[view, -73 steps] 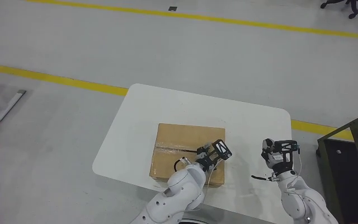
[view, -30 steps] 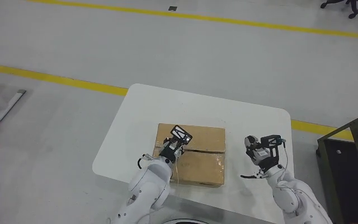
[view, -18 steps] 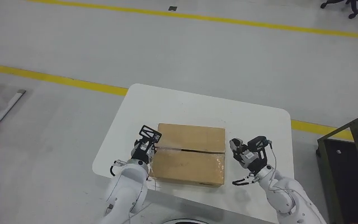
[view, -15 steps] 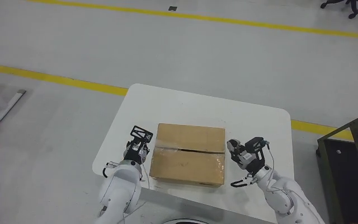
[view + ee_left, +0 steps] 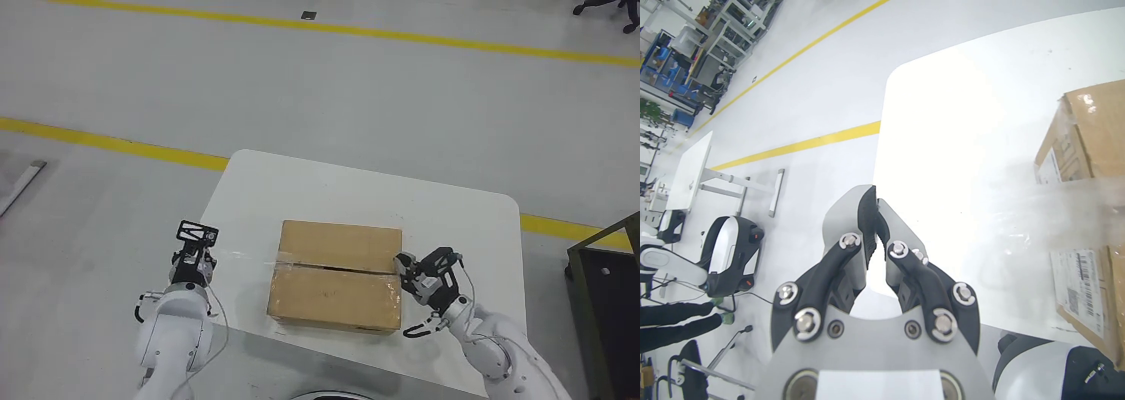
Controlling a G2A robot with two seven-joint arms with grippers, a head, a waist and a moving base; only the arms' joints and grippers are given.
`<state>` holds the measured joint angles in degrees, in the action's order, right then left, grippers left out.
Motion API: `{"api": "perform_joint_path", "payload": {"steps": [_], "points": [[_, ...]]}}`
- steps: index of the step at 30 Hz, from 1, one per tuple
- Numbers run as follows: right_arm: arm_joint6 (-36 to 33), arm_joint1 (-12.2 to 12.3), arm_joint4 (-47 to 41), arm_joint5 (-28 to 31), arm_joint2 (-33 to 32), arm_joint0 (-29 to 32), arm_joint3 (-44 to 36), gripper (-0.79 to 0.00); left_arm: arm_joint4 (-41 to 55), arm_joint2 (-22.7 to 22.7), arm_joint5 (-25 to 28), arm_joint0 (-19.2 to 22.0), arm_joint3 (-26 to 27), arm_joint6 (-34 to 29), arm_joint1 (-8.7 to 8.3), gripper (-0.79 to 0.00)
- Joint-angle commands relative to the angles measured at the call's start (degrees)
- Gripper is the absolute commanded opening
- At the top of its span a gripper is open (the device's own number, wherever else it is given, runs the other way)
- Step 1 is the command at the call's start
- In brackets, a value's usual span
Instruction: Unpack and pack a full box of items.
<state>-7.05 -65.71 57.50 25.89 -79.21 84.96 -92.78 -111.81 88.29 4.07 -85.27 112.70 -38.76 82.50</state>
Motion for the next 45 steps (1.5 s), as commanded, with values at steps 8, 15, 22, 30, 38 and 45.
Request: {"api": "perform_joint_path", "payload": {"steps": [8,15,22,30,38,45], "points": [[-0.18,-0.15,0.28,-0.46,1.14,-0.99,1.02,-0.785,-0.96,1.94,-1.93,4.22,-4.27,-0.11,-0.18,-0.785],[-0.60,-0.21,0.32,-1.01,1.64,-1.50,1.16,-0.785,1.19,4.41,-1.26,5.72,-6.86,0.70,-0.46,-0.656],[-1.08,-0.28,-0.02,-1.75,1.93,-1.97,1.43,-0.785,1.86,5.71,-1.31,6.03,-6.97,0.04,-0.66,0.000],[-1.25,-0.36,-0.27,-2.42,2.21,-2.45,2.05,-0.785,4.37,8.05,-0.92,4.69,-4.21,0.51,-0.93,0.000],[-0.70,-0.26,-2.08,-2.61,0.72,-2.56,1.09,-0.785,2.24,6.58,0.00,2.36,-0.05,-0.25,-1.06,0.000],[-0.19,0.36,-5.31,-2.80,-4.87,-0.35,-3.84,-0.785,2.06,-4.05,1.99,0.34,3.88,0.42,-0.47,0.000]]}}
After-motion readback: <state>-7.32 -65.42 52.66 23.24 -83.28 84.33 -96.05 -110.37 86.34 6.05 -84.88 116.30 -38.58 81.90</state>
